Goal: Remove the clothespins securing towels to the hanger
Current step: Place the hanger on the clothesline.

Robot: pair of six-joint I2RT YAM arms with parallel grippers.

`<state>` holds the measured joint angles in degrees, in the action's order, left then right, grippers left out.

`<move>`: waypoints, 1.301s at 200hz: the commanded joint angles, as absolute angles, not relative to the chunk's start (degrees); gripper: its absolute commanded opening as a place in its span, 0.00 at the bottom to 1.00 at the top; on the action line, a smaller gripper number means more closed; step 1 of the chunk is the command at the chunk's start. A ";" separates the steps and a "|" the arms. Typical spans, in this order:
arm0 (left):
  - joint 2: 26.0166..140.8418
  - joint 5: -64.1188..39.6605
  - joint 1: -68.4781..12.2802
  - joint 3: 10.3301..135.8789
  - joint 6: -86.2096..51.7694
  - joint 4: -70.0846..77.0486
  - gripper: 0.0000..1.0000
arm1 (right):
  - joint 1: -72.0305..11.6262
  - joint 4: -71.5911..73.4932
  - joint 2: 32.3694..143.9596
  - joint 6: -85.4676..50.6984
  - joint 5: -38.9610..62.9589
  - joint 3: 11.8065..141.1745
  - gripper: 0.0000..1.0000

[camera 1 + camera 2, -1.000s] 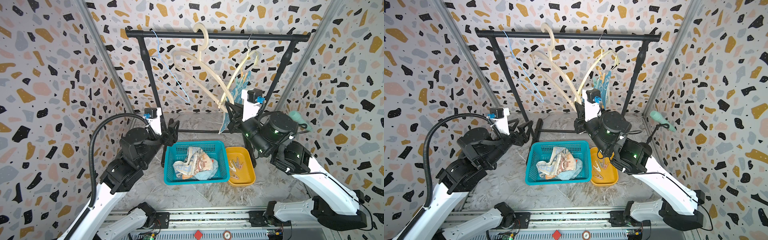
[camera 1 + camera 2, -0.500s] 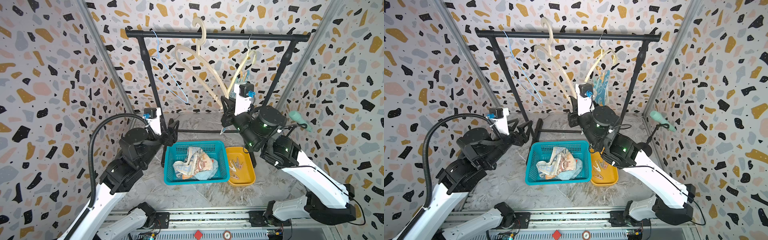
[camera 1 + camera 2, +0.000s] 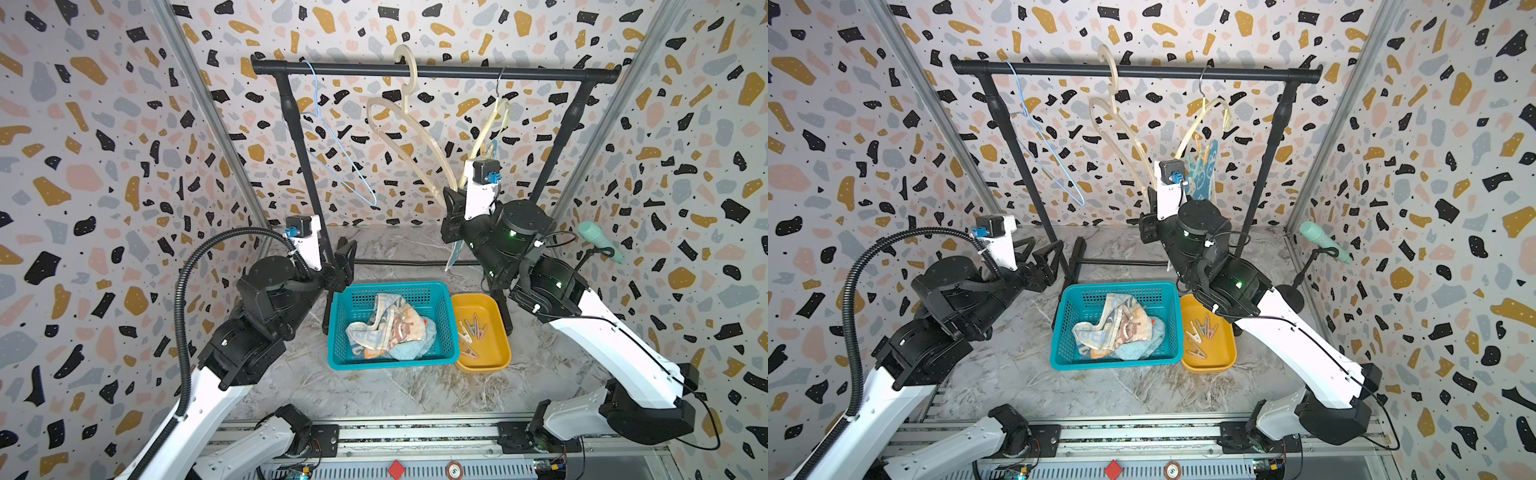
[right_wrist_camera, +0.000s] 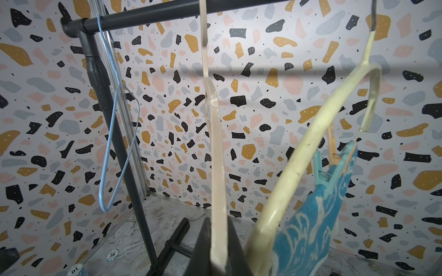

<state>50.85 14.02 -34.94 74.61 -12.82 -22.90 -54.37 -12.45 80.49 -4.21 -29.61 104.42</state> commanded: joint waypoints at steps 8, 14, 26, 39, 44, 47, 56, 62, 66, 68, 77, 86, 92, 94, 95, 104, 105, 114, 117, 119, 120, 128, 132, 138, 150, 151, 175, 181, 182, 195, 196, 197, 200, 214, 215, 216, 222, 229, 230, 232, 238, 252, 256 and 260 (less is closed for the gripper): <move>50.78 14.24 -34.63 74.45 -12.14 -21.75 0.70 | -54.14 -12.07 79.72 -6.20 -27.42 106.08 0.00; 50.75 14.24 -34.63 74.49 -12.18 -21.68 0.70 | -54.12 -12.30 79.72 -6.41 -27.14 105.90 0.00; 50.85 14.24 -34.63 74.50 -12.13 -21.75 0.70 | -54.14 -12.65 79.59 -7.06 -26.49 105.29 0.00; 50.88 14.16 -34.63 74.56 -12.05 -21.79 0.70 | -54.14 -12.49 79.05 -7.68 -25.87 104.04 0.00; 50.89 14.15 -34.63 74.59 -12.06 -21.84 0.70 | -54.14 -12.30 78.70 -7.88 -25.73 103.44 0.00; 50.89 14.15 -34.63 74.47 -12.00 -21.95 0.70 | -54.14 -12.22 78.54 -7.97 -25.63 103.19 0.00; 50.79 14.24 -34.63 74.52 -11.93 -22.04 0.70 | -54.14 -12.12 78.07 -8.31 -25.49 102.46 0.00; 50.73 14.45 -34.63 74.36 -11.88 -21.89 0.70 | -54.14 -12.21 77.77 -8.57 -25.34 102.16 0.00; 50.71 14.54 -34.65 74.26 -11.85 -21.93 0.70 | -54.15 -12.22 77.51 -8.75 -25.26 101.78 0.01; 50.71 14.58 -34.63 74.27 -11.73 -21.94 0.70 | -54.21 -12.24 77.36 -8.85 -25.21 101.58 0.02; 50.71 14.72 -34.63 74.05 -11.70 -21.85 0.70 | -54.18 -12.22 76.72 -9.26 -24.62 100.83 0.06; 50.88 14.77 -34.63 74.07 -11.60 -21.79 0.70 | -54.26 -12.13 76.24 -9.69 -23.97 100.24 0.13; 50.93 14.76 -34.63 73.96 -11.54 -21.67 0.70 | -54.36 -12.11 75.95 -9.83 -23.76 99.81 0.17; 50.97 14.77 -34.63 73.95 -11.52 -21.57 0.70 | -54.37 -12.12 75.81 -9.84 -23.74 99.70 0.19; 50.97 14.77 -34.63 73.93 -11.52 -21.55 0.70 | -54.43 -12.08 75.79 -9.84 -23.69 99.69 0.20; 51.18 14.77 -34.63 74.14 -11.52 -21.53 0.70 | -54.77 -11.80 75.29 -9.80 -23.63 99.06 0.28; 51.16 14.77 -34.63 74.11 -11.56 -21.53 0.70 | -54.81 -11.83 75.26 -9.78 -23.59 99.01 0.29; 51.41 14.69 -34.63 74.39 -11.58 -21.54 0.70 | -55.05 -11.53 74.78 -9.76 -23.35 98.35 0.36; 51.54 14.64 -34.63 74.44 -11.52 -21.55 0.70 | -55.17 -11.43 74.58 -9.74 -23.18 98.16 0.38; 51.58 14.60 -34.63 74.46 -11.52 -21.60 0.70 | -55.19 -11.32 74.50 -9.75 -23.06 98.00 0.40; 51.58 14.64 -34.63 74.50 -11.51 -21.57 0.70 | -55.24 -11.33 74.43 -9.75 -23.05 97.95 0.40; 51.71 14.68 -34.63 74.66 -11.60 -21.53 0.70 | -55.58 -10.95 73.84 -9.64 -22.62 97.21 0.45; 51.75 14.68 -34.63 74.70 -11.72 -21.53 0.70 | -55.73 -10.78 73.60 -9.60 -22.56 96.88 0.46; 51.81 14.68 -34.63 74.86 -11.74 -21.53 0.70 | -56.17 -10.69 73.12 -9.48 -22.52 96.48 0.49; 52.03 14.61 -34.63 75.12 -11.91 -21.52 0.70 | -56.81 -10.66 72.22 -9.41 -22.59 95.51 0.52; 51.98 14.64 -34.63 75.09 -11.98 -21.48 0.70 | -56.88 -10.60 72.14 -9.36 -22.59 95.39 0.52; 52.46 14.76 -34.65 75.57 -12.20 -21.53 0.70 | -58.00 -10.30 69.86 -9.38 -22.72 93.16 0.57; 52.54 14.77 -34.63 75.75 -12.22 -21.46 0.70 | -58.19 -10.38 69.26 -9.45 -22.83 92.52 0.57; 52.55 14.77 -34.63 75.80 -12.22 -21.45 0.70 | -58.19 -10.38 69.17 -9.52 -22.88 92.40 0.58; 53.01 14.77 -34.63 76.07 -12.40 -21.20 0.70 | -58.62 -10.37 67.59 -9.81 -22.73 90.89 0.60; 53.05 14.77 -34.63 76.13 -12.44 -21.19 0.70 | -58.67 -10.37 67.46 -9.78 -22.70 90.71 0.61; 53.07 14.77 -34.63 76.17 -12.46 -21.19 0.70 | -58.69 -10.42 67.35 -9.77 -22.69 90.57 0.61; 53.15 14.75 -34.63 76.14 -12.43 -21.11 0.70 | -58.72 -10.39 66.99 -9.96 -22.68 90.20 0.61; 53.70 14.51 -34.63 76.45 -12.53 -20.96 0.70 | -59.13 -10.44 65.22 -10.35 -22.29 88.52 0.63; 53.74 14.51 -34.63 76.46 -12.55 -20.98 0.70 | -59.14 -10.45 65.08 -10.36 -22.26 88.43 0.63; 53.77 14.51 -34.63 76.50 -12.56 -20.99 0.70 | -59.14 -10.45 64.89 -10.36 -22.25 88.38 0.63; 54.00 14.50 -34.67 76.62 -12.69 -20.92 0.70 | -59.32 -10.55 64.21 -10.51 -22.08 87.71 0.64; 54.21 14.41 -34.63 76.73 -12.69 -20.84 0.69 | -59.40 -10.68 63.41 -10.63 -21.88 87.13 0.65; 54.22 14.41 -34.63 76.77 -12.72 -20.84 0.69 | -59.41 -10.70 63.35 -10.59 -21.79 87.03 0.65; 54.31 14.35 -34.63 76.81 -12.74 -20.77 0.69 | -59.41 -10.78 63.12 -10.62 -21.69 86.91 0.65; 54.50 14.30 -34.63 76.81 -12.74 -20.74 0.70 | -59.59 -11.14 62.40 -10.75 -21.39 86.54 0.66; 54.82 14.24 -34.63 77.01 -13.00 -20.47 0.70 | -59.76 -11.73 60.95 -11.14 -20.57 85.72 0.66; 54.88 14.24 -34.63 77.03 -13.13 -20.47 0.69 | -59.72 -11.79 60.46 -11.18 -20.28 85.42 0.66; 54.93 14.19 -34.63 77.07 -13.10 -20.39 0.70 | -59.71 -11.79 59.95 -11.32 -19.91 85.08 0.67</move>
<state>54.81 14.09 -34.94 75.00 -12.82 -22.83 -59.31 -12.05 63.11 -10.22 -21.61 85.86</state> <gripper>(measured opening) 0.694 0.661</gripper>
